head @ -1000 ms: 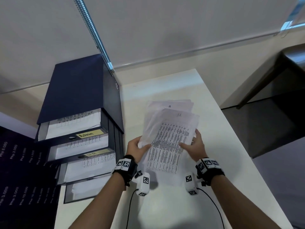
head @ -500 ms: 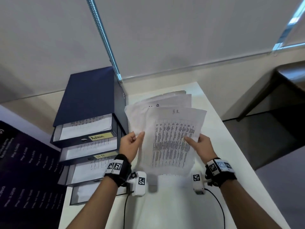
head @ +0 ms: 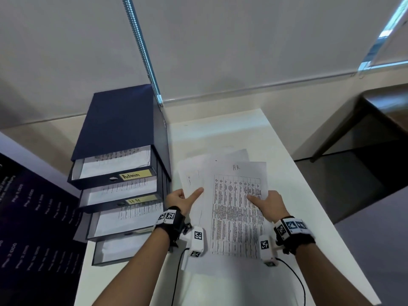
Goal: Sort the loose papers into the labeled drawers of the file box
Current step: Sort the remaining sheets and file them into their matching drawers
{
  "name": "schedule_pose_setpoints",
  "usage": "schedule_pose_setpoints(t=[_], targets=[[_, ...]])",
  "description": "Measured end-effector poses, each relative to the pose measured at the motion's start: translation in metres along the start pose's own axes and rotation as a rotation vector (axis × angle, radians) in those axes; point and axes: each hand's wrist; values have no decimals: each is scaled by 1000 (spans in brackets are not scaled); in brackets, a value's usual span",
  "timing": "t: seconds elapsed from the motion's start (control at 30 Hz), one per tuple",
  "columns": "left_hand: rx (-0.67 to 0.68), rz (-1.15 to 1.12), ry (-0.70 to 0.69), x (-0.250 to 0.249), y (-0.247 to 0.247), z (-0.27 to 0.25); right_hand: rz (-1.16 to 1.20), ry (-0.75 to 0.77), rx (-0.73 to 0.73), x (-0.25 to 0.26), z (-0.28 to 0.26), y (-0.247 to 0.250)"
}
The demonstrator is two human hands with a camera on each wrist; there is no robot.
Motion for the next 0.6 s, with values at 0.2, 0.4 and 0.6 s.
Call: schedule_pose_setpoints(t=[0.2, 0.4, 0.6], targets=[[-28, -2, 29, -6, 5, -3, -24, -97, -217, -7, 1, 9], [24, 222, 22, -3, 13, 8, 252, 50, -277, 35, 3, 36], [57, -36, -264, -49, 7, -9, 422, 226, -117, 91, -2, 36]])
Point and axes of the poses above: each hand's wrist, its own z-axis towards the middle knuckle, its own y-axis out of the back of the hand, x = y × z, and after that the axes turned 7 degrees about z, right-handed
